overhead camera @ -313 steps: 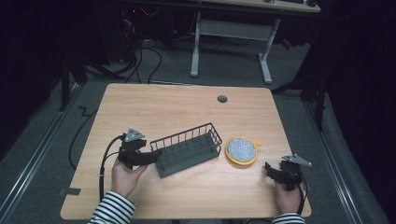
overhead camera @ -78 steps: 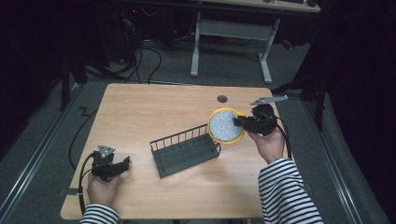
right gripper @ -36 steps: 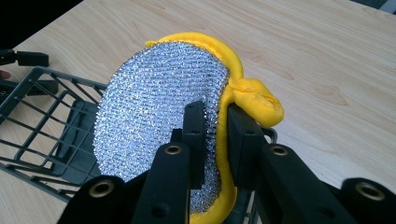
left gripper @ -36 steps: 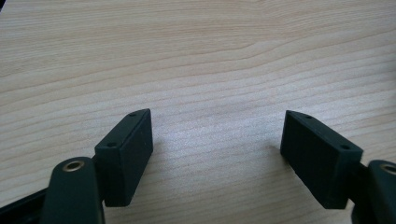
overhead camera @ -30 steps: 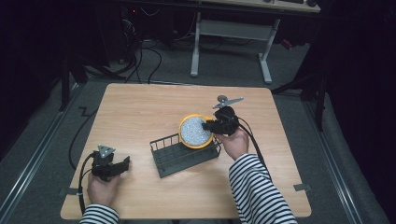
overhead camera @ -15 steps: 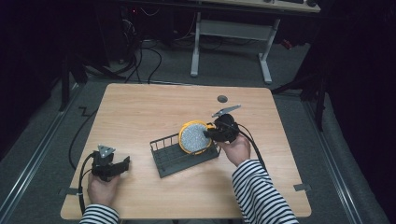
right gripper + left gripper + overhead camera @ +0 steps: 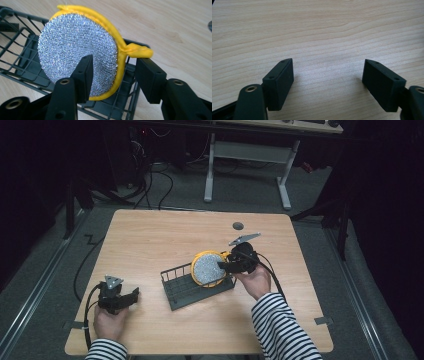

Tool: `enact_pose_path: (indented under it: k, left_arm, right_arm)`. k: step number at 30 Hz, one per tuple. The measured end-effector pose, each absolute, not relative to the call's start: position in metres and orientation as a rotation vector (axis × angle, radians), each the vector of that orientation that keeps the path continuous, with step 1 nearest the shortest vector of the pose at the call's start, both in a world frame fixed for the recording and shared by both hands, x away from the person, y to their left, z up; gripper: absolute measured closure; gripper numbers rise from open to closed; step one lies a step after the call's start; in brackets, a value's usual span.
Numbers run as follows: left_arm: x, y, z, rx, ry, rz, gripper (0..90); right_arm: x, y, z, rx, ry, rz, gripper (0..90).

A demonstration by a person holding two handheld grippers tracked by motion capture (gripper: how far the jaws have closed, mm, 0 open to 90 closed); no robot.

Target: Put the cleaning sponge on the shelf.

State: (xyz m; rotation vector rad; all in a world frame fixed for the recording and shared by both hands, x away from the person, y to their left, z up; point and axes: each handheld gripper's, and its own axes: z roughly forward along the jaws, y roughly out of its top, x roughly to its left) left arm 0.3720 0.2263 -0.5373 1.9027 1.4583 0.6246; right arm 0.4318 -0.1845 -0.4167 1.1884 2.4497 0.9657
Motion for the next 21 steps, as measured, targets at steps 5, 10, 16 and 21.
enact_pose_path:
  k: [5, 10, 16, 21]
  left_arm:
    - [0.372, 0.226, -0.537, 1.902, 1.459, 0.625, 25.6]
    - [0.372, 0.226, -0.537, 1.902, 1.459, 0.625, 25.6]
    - [0.372, 0.226, -0.537, 1.902, 1.458, 0.623, 25.5]
    - [0.372, 0.226, -0.537, 1.903, 1.458, 0.624, 25.5]
  right_arm:
    - [0.429, -0.196, -0.408, 1.226, 2.414, 0.993, 46.0]
    - [0.426, -0.209, -0.400, 1.246, 2.380, 1.011, 45.4]
    - [0.422, -0.223, -0.392, 1.271, 2.335, 1.041, 45.4]
    - [0.417, -0.238, -0.387, 1.288, 2.306, 1.037, 45.6]
